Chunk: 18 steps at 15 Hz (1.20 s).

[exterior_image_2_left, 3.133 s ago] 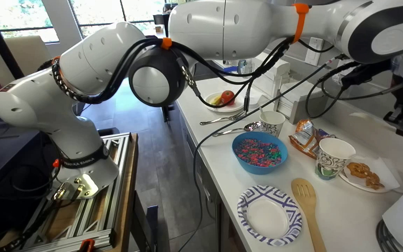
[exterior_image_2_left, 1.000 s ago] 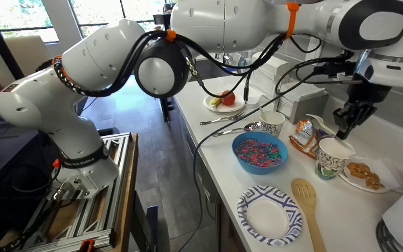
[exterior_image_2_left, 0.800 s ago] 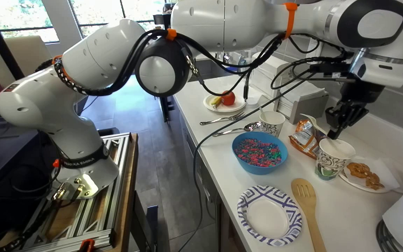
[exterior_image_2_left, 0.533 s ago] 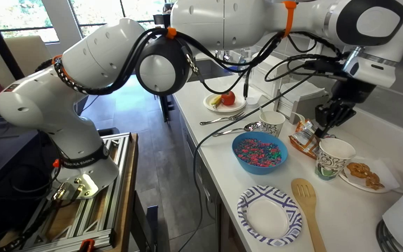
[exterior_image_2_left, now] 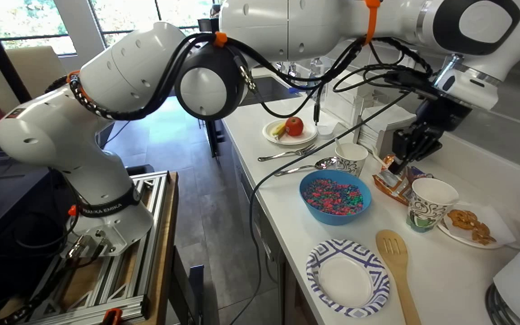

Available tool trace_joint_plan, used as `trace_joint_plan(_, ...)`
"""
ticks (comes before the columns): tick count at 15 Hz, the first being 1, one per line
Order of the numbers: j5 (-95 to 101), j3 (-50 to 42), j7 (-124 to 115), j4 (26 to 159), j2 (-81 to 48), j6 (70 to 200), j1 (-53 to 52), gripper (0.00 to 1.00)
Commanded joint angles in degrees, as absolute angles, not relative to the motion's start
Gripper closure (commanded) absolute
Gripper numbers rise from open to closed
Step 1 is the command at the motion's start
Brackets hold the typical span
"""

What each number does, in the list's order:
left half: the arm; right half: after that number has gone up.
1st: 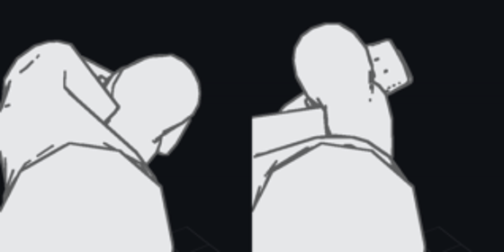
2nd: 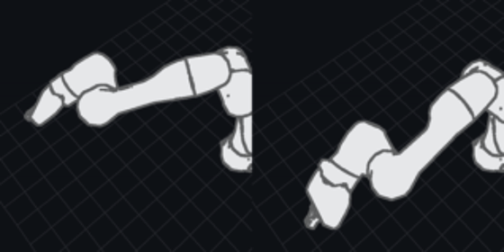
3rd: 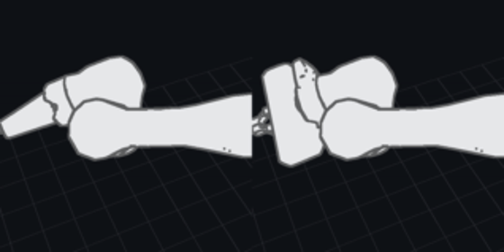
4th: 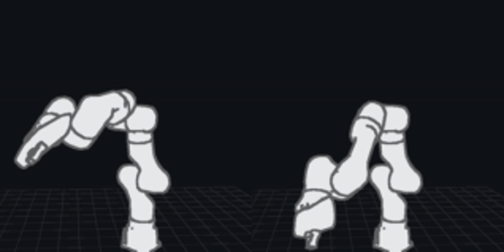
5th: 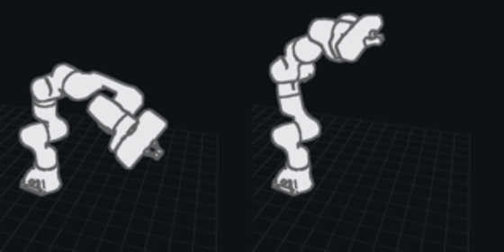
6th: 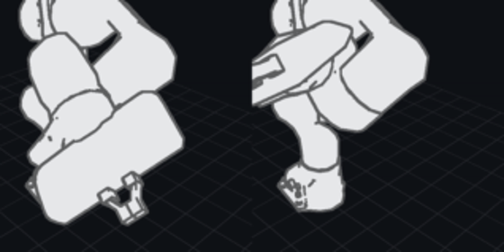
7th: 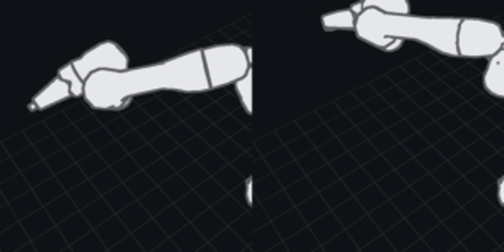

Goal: Put the plastic fork in the bowl

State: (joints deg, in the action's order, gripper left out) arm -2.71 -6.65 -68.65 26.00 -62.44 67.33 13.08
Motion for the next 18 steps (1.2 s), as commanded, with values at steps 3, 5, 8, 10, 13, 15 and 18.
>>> trace_joint_plan(3,2.79,-9.18,-63.63,26.40,-61.96,64.58,11.44,1.00)
trace_joint_plan(5,4.20,-9.59,-60.53,26.48,-61.98,63.20,11.09,1.00)
trace_joint_plan(8,5.77,-10.13,-56.22,26.32,-62.23,61.53,10.53,1.00)
trace_joint_plan(10,6.03,-10.20,-54.34,26.18,-62.34,60.74,10.36,1.00)
trace_joint_plan(13,5.84,-10.09,-53.13,25.82,-62.51,61.15,10.17,1.00)
trace_joint_plan(15,6.14,-10.38,-52.94,25.61,-62.68,61.69,9.85,0.73)
trace_joint_plan(18,5.89,-10.34,-53.74,25.57,-62.39,62.40,9.62,0.53)
